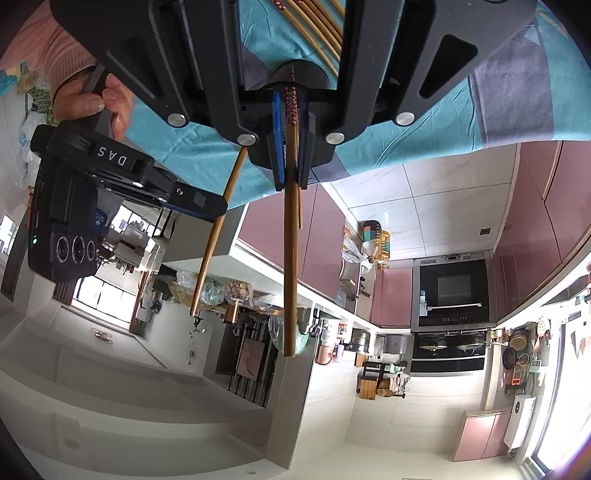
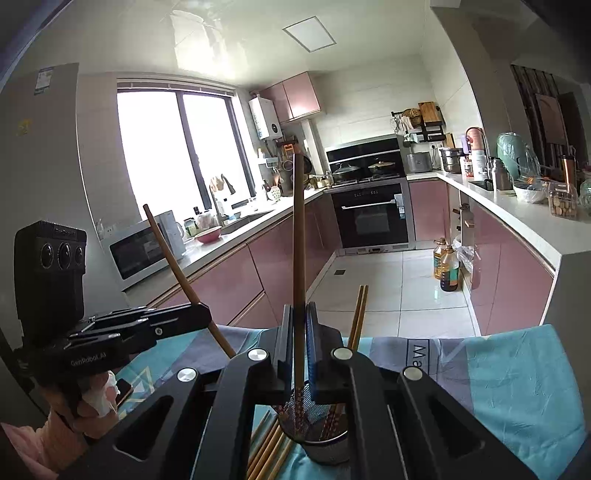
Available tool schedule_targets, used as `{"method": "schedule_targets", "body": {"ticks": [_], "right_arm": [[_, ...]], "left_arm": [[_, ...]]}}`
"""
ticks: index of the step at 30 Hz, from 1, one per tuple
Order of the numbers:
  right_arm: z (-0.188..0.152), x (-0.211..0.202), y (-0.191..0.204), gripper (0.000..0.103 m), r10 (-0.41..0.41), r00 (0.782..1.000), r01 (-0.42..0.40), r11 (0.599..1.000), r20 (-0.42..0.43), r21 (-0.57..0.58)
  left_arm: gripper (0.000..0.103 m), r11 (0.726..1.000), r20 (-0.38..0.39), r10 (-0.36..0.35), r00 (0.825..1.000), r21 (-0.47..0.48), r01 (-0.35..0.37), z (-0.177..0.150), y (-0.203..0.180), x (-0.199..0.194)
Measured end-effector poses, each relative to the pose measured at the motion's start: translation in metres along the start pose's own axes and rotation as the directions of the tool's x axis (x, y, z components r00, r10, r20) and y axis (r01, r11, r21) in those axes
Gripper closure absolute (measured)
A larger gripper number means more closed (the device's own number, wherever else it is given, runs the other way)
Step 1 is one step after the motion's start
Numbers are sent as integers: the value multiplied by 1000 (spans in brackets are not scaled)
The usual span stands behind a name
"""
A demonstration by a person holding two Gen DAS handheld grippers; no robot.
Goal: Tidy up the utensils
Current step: 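Lift the chopstick upright over the mesh cup with the right gripper while the left carries its chopstick, then drop the chopstick into the mesh cup with the right gripper while the left releases its chopstick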
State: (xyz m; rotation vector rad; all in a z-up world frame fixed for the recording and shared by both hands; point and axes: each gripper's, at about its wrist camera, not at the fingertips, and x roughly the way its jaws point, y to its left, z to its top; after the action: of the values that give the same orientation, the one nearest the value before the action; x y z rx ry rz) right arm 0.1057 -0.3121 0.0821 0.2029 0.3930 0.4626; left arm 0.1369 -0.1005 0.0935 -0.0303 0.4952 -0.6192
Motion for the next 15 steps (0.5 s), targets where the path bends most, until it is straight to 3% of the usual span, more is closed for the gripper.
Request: {"method": "schedule_targets", "body": {"ticks": [15], "right_arm": [[-17, 41, -17, 97, -56, 994, 58, 998, -89, 24]], "left_arm": [[96, 1000, -119, 25, 993, 21, -23, -20, 7, 40]]}}
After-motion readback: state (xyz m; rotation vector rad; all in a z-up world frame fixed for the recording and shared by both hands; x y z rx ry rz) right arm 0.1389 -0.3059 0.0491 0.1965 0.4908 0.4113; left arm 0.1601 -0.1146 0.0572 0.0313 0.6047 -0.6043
